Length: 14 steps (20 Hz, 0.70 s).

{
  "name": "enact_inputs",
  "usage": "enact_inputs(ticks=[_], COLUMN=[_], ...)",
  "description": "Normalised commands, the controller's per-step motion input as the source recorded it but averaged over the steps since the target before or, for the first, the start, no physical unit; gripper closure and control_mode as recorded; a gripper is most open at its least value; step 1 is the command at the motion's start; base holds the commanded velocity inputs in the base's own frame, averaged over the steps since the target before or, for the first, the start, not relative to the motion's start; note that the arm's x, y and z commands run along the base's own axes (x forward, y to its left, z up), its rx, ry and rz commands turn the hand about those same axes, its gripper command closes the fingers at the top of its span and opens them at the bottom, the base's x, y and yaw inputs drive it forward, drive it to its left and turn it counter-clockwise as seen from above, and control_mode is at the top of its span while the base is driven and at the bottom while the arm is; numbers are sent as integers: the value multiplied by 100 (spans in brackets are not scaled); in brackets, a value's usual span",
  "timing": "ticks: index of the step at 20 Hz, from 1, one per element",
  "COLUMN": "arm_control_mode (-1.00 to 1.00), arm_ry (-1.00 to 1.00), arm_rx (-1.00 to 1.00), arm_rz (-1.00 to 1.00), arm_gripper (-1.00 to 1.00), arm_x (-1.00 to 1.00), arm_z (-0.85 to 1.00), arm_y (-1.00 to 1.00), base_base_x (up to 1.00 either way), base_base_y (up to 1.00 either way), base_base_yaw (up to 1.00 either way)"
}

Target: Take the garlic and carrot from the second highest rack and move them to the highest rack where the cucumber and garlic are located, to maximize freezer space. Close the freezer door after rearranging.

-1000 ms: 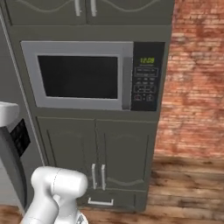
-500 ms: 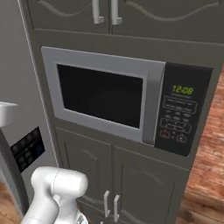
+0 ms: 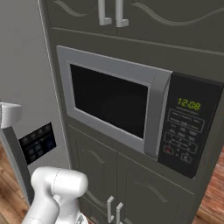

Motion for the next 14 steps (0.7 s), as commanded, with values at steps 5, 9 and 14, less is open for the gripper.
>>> enact_inputs(ticks=[5,9,14], arm_control_mode=[-100,-100,-100], arm_ry=[2,16,21], arm_rx=[0,0,-4], arm_rz=[3,0,0], arm_gripper=[-100,-100,-100], arm_x=[17,53,63], arm_z=[0,2,0], arm_y=[11,61,79], base_base_x=[4,0,0], base_base_y=[0,0,0], base_base_yaw=[8,0,0])
